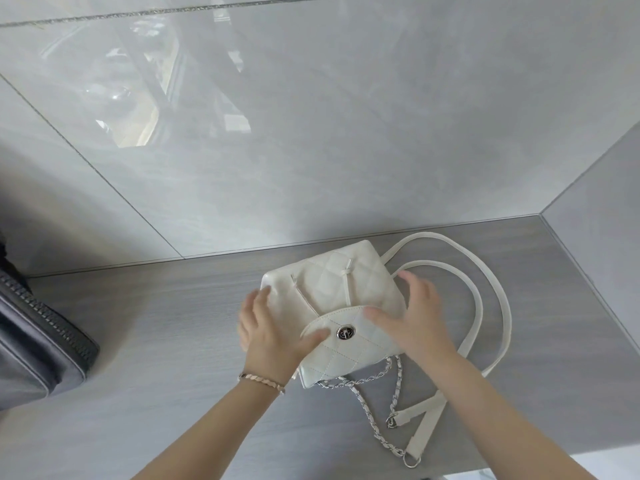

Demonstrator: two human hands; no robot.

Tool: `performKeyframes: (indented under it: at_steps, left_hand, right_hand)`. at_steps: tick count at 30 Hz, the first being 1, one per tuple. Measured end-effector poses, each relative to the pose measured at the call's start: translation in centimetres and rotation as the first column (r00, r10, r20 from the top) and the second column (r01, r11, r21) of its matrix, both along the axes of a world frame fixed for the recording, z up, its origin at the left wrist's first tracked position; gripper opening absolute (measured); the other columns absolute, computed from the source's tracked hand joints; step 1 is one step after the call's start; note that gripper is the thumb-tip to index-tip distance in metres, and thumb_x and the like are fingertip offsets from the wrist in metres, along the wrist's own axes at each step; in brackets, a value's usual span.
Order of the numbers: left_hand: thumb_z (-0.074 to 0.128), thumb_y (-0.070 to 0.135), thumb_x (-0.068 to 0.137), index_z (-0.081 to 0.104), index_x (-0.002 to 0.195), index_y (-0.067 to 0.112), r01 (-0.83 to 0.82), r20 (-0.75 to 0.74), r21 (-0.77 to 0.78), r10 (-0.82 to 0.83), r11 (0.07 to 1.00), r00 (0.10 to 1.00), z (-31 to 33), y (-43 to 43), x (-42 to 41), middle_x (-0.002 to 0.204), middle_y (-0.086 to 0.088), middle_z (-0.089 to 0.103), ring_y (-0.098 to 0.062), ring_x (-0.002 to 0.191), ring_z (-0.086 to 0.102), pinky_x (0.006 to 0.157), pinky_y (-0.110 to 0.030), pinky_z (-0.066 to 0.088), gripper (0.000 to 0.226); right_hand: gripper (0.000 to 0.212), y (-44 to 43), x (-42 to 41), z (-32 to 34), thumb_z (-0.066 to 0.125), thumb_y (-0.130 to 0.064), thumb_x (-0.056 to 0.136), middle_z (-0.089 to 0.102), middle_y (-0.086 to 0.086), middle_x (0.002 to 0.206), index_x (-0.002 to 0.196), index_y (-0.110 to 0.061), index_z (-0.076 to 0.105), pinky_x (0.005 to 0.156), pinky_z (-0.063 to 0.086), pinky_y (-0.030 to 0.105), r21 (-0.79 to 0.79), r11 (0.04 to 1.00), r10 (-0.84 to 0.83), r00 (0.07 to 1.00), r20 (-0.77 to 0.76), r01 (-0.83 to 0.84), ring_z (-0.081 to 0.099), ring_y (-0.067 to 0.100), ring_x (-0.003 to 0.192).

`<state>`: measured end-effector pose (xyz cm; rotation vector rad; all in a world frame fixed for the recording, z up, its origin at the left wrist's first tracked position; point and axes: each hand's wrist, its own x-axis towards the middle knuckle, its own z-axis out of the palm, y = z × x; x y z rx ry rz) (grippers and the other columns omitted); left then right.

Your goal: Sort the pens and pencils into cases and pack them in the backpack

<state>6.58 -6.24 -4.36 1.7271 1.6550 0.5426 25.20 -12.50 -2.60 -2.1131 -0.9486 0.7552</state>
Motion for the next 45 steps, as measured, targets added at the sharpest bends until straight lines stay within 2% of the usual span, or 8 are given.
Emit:
performKeyframes:
  at_steps: [4, 14, 22, 28, 38, 41, 43, 45]
  left_hand:
    - [0.089, 0.06, 0.024, 0.041, 0.13, 0.009, -0.018, 0.244, -0.559, 0.186, 0.829, 0.952, -1.7, 1.5, -1.0, 0.129, -0.012, 0.056, -0.024, 0.112, 0.059, 0.095, -0.045, 0.051, 0.127]
    - [0.087, 0.052, 0.016, 0.051, 0.117, 0.007, 0.003, 0.351, -0.556, 0.231, 0.831, 0.907, -0.1, 1.7, 0.3, 0.107, -0.009, 0.067, -0.027, 0.093, 0.066, 0.061, -0.034, 0.054, 0.116]
    - [0.089, 0.046, 0.041, 0.041, 0.117, 0.008, 0.179, 0.439, -0.493, 0.066, 0.851, 0.896, 4.6, -0.9, 11.3, 0.11, -0.003, 0.061, -0.027, 0.098, 0.063, 0.073, -0.043, 0.057, 0.097]
    - [0.087, 0.039, 0.054, 0.032, 0.115, 0.01, 0.237, 0.498, -0.554, 0.09, 0.798, 0.863, 4.5, -5.2, 22.7, 0.115, -0.007, 0.054, -0.029, 0.106, 0.058, 0.09, -0.046, 0.052, 0.087]
    - [0.076, 0.049, 0.066, 0.026, 0.126, 0.005, 0.198, 0.186, -0.606, -0.104, 0.77, 0.977, 0.7, -7.1, 29.9, 0.131, -0.014, 0.041, -0.031, 0.118, 0.048, 0.096, -0.039, 0.044, 0.089]
    - [0.074, 0.054, 0.066, 0.027, 0.124, 0.004, 0.214, 0.212, -0.742, -0.081, 0.636, 0.974, 0.9, -6.9, 30.0, 0.116, -0.015, 0.055, -0.028, 0.09, 0.061, 0.076, -0.04, 0.055, 0.09]
    - [0.076, 0.04, 0.072, 0.042, 0.11, 0.006, 0.246, 0.273, -0.839, -0.016, 0.485, 0.962, 1.9, -6.9, 29.4, 0.09, -0.013, 0.059, -0.021, 0.059, 0.054, 0.05, -0.031, 0.05, 0.061]
    - [0.065, 0.033, 0.084, 0.049, 0.11, 0.01, 0.294, 0.274, -0.851, -0.11, 0.434, 0.955, 3.5, -7.1, 28.1, 0.102, -0.014, 0.057, -0.026, 0.073, 0.061, 0.061, -0.032, 0.053, 0.038]
  right_hand:
    - [0.077, 0.9, 0.8, -1.7, 0.077, -0.04, 0.07, 0.053, -0.004, 0.118, 0.131, -0.015, 0.037, 0.076, 0.043, 0.023, -0.17, 0.985, -0.077, 0.911, -0.404, 0.008, 0.051, 0.013, 0.103]
    - [0.059, 0.4, 1.9, -0.3, 0.076, -0.037, 0.072, 0.055, -0.011, 0.099, 0.114, -0.017, 0.041, 0.06, 0.042, 0.015, -0.174, 0.976, -0.204, 0.836, -0.51, 0.133, 0.055, 0.002, 0.086]
    - [0.045, -4.6, 10.6, 5.5, 0.058, -0.05, 0.083, 0.055, -0.008, 0.086, 0.108, -0.014, 0.048, 0.058, 0.036, 0.019, -0.02, 0.934, -0.349, 0.896, -0.274, 0.358, 0.053, 0.004, 0.075]
    - [0.042, -8.0, 21.3, 5.8, 0.056, -0.057, 0.082, 0.041, -0.007, 0.063, 0.073, -0.018, 0.043, 0.05, 0.028, 0.024, 0.008, 0.904, -0.426, 0.903, -0.053, 0.427, 0.043, 0.01, 0.056]
    - [0.03, -8.9, 27.7, -0.5, 0.053, -0.037, 0.088, 0.059, 0.007, 0.077, 0.087, -0.007, 0.059, 0.067, 0.04, 0.032, -0.11, 0.877, -0.472, 0.881, -0.027, 0.467, 0.057, 0.029, 0.077]
    - [0.039, -8.2, 27.0, -0.7, 0.044, -0.033, 0.092, 0.055, 0.021, 0.113, 0.112, -0.001, 0.054, 0.087, 0.04, 0.04, -0.185, 0.843, -0.468, 0.857, 0.215, 0.506, 0.051, 0.037, 0.108]
    - [0.031, -7.5, 26.2, 0.3, 0.043, -0.022, 0.094, 0.052, 0.019, 0.121, 0.116, -0.003, 0.055, 0.095, 0.036, 0.042, -0.173, 0.874, -0.357, 0.841, 0.407, 0.455, 0.045, 0.036, 0.116]
    - [0.028, -6.2, 25.1, 1.9, 0.048, -0.014, 0.09, 0.052, 0.014, 0.122, 0.115, -0.009, 0.059, 0.096, 0.033, 0.039, -0.113, 0.934, -0.233, 0.816, 0.529, 0.34, 0.043, 0.033, 0.117]
